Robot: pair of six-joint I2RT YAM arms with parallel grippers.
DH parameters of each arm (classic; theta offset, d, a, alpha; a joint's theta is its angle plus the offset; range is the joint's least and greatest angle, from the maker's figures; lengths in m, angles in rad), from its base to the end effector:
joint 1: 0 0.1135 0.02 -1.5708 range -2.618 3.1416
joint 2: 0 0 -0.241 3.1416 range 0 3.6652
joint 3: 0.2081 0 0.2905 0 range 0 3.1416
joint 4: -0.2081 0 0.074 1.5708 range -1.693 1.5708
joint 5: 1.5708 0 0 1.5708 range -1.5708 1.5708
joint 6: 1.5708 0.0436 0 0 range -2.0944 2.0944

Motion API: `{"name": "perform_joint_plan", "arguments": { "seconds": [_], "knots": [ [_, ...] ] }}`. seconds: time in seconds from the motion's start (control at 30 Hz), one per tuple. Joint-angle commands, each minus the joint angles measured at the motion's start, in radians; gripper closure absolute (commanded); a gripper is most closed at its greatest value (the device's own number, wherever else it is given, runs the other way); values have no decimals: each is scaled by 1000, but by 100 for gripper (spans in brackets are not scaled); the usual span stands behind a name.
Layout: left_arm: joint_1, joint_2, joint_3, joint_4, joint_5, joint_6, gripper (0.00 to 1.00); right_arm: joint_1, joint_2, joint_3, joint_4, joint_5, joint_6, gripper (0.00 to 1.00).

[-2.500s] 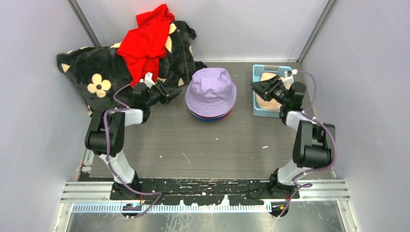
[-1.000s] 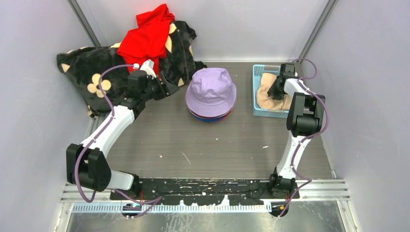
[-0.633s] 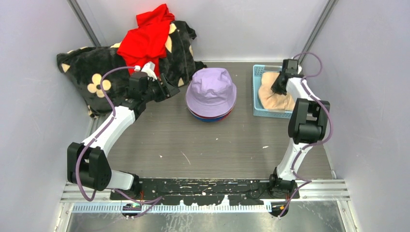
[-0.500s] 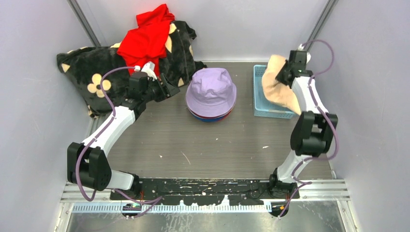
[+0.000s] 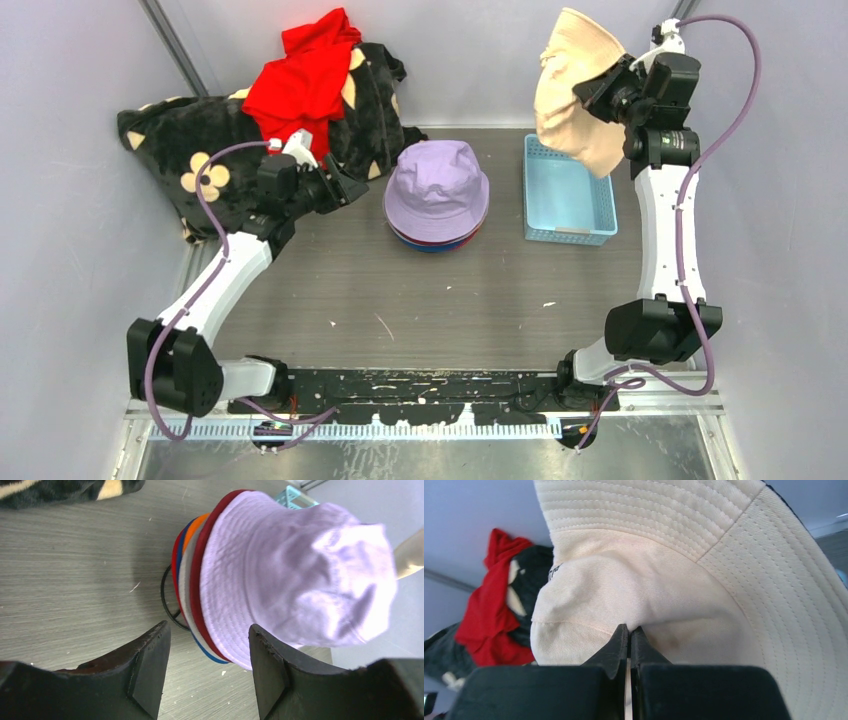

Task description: Stack the hats

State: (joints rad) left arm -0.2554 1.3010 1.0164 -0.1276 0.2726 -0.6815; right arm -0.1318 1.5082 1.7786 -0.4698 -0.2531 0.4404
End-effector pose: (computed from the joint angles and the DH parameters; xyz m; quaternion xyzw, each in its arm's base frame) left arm 0.3373 -0.1002 0.2771 -0.1026 0.8261 -0.3463 0.4326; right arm 0.3749 -0.0387 0.4648 0.1400 0.7591 0.1931 0.6057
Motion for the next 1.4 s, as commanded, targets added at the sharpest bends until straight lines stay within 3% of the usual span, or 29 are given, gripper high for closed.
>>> {"name": "perform_joint_plan", "arguments": {
  "seconds": [0.0, 0.17, 0.37, 0.5, 0.7, 0.83, 0.93, 1.0, 1.37],
  "knots": [
    [-4, -103, 2, 37, 5, -4, 41, 6, -33, 1, 151, -307, 134, 99],
    [-5, -131, 2, 23, 6, -1, 41, 6, -11, -22, 221, -385, 219, 99],
    [-5, -129, -4, 22, 6, 1, 41, 5, 69, 73, -50, -214, 148, 99],
    [-5, -112, -4, 28, 10, -2, 41, 6, 102, 60, -127, -177, 122, 99],
    [-5, -85, -5, 35, 13, -1, 41, 6, 127, -90, -110, -146, 85, 99],
    [-5, -62, -8, 44, 17, -3, 41, 6, 165, -174, -69, -156, 70, 85],
    [-4, -49, -9, 48, 19, -6, 41, 6, 177, -212, -42, -134, 65, 89],
    [-4, -40, -8, 50, 18, -6, 41, 5, 184, -219, -38, -130, 57, 99],
    [-5, 9, 0, 59, 21, -10, 41, 6, 156, -251, 41, -126, 72, 99]
  ]
}}
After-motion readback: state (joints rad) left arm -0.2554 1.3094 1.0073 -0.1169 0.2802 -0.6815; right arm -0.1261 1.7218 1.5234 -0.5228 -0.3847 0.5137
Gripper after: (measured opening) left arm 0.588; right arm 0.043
